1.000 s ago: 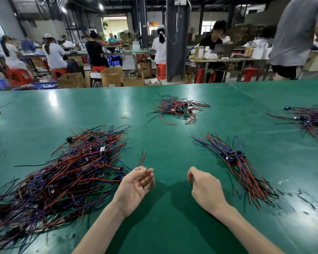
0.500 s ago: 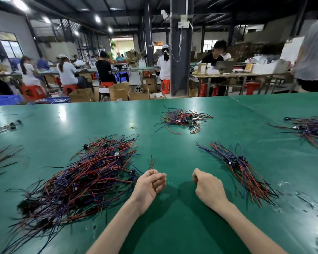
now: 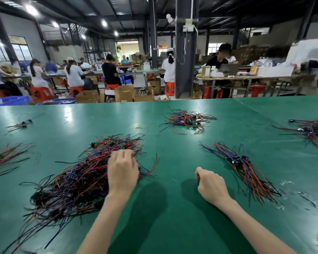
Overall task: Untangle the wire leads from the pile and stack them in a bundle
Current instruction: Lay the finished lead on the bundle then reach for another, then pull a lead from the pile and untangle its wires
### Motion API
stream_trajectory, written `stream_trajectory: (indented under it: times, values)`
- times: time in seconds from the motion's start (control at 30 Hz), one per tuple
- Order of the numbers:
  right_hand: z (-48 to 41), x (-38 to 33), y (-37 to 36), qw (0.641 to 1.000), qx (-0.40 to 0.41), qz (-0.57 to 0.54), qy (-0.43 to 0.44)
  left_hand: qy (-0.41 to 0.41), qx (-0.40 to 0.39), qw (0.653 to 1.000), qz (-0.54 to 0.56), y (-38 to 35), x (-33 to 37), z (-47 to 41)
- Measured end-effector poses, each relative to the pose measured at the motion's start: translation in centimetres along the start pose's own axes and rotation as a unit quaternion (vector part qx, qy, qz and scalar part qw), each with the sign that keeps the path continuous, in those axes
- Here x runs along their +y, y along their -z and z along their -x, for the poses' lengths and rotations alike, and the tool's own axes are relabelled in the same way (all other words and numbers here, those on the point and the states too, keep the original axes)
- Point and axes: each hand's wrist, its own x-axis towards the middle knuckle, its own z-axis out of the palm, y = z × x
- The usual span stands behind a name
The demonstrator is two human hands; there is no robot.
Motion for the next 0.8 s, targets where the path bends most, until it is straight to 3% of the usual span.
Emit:
stream_trajectory:
  times: [0.13, 0.3, 0.57, 0.8]
  values:
    - [0.0, 0.0, -0.1, 1.000, 0.002, 0.000, -0.006, 0.149, -0.102, 0.976, -0.125, 0.5, -3.2, -0.8]
    - [-0.1, 0.1, -0.2, 1.000, 0.003, 0.006, -0.008, 0.148, -0.108, 0.979, -0.091, 0.7, -4.0, -0.9]
    - [0.0, 0.0, 0.2, 1.000, 0.000, 0.011, -0.009, 0.191, 0.029, 0.978, 0.081, 1.5, -3.1, -1.2]
    - [0.1, -0.1, 0.4, 1.000, -0.010, -0.010, -0.010, 0.165, 0.011, 0.962, 0.216, 1.0, -1.5, -1.0]
